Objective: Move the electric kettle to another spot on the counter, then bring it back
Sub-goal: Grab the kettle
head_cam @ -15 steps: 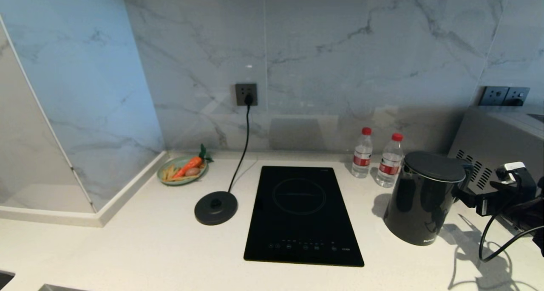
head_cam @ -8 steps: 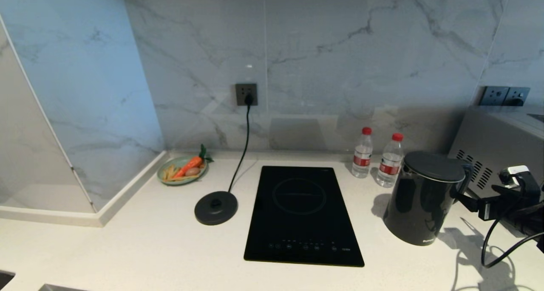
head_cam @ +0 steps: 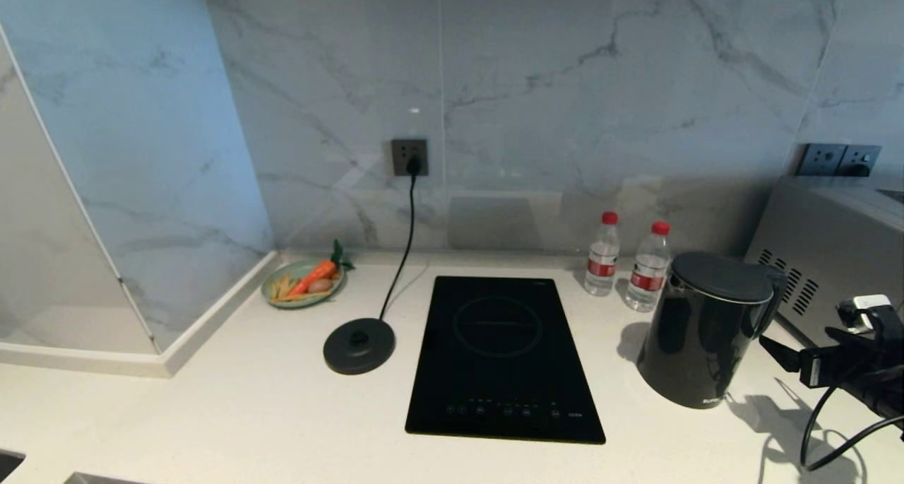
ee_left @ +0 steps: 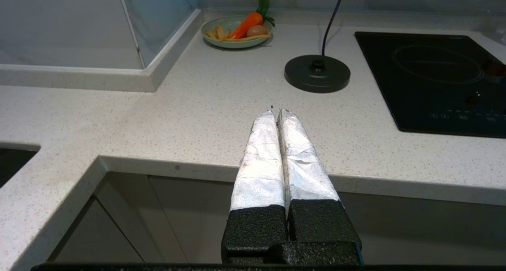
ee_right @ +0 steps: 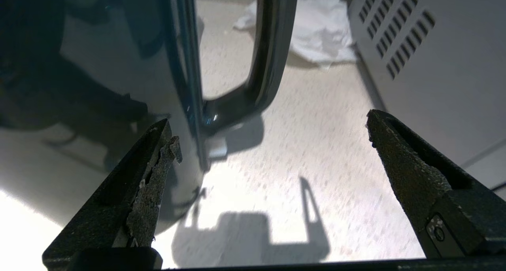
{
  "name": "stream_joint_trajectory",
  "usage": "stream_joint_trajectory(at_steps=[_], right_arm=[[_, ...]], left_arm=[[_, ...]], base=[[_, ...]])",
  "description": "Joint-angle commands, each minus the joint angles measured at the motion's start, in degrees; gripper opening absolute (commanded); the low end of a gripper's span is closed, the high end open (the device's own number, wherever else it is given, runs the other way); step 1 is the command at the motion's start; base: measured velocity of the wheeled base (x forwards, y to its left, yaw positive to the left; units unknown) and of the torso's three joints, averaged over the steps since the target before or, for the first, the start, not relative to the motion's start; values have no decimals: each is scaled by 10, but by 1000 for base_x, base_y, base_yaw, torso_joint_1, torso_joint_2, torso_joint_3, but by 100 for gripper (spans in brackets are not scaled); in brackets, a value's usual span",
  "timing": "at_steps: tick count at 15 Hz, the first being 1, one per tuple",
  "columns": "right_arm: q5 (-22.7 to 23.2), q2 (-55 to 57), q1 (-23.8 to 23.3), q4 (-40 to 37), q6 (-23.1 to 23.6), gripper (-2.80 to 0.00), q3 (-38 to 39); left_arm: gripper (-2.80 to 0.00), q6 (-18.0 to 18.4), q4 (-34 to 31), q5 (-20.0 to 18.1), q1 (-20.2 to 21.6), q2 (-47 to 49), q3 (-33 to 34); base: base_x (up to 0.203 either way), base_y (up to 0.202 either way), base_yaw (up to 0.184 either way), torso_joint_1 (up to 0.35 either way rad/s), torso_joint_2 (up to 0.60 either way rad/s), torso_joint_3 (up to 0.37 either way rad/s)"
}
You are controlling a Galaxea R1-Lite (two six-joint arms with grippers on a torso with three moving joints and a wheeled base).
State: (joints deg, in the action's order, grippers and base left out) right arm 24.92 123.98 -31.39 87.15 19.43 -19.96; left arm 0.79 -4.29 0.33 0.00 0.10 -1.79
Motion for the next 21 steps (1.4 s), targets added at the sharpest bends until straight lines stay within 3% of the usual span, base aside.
stream_joint_trajectory(at_steps=[1,6,9,14,17,21], right_arm=[[11,-7,-19,5,-1,0,10],[133,-60,-91,5,-15,0,23],[150,-53,-117,5,-13,0,19],[158,10,-161,3,-14,0,-90],[162,44,-167,-39,-16,0,-151],[180,41,-159,-41,-12,0,-147]], left_arm=[[-280,0,-1,1,0,0,0],[-280,0,0,1,0,0,0],[-280,0,0,0,0,0,0],[-280,0,0,0,0,0,0],[-280,0,0,1,0,0,0],[-280,0,0,0,0,0,0]], base=[[0,0,0,0,0,0],[0,0,0,0,0,0],[0,0,0,0,0,0],[0,0,0,0,0,0],[0,0,0,0,0,0],[0,0,0,0,0,0]])
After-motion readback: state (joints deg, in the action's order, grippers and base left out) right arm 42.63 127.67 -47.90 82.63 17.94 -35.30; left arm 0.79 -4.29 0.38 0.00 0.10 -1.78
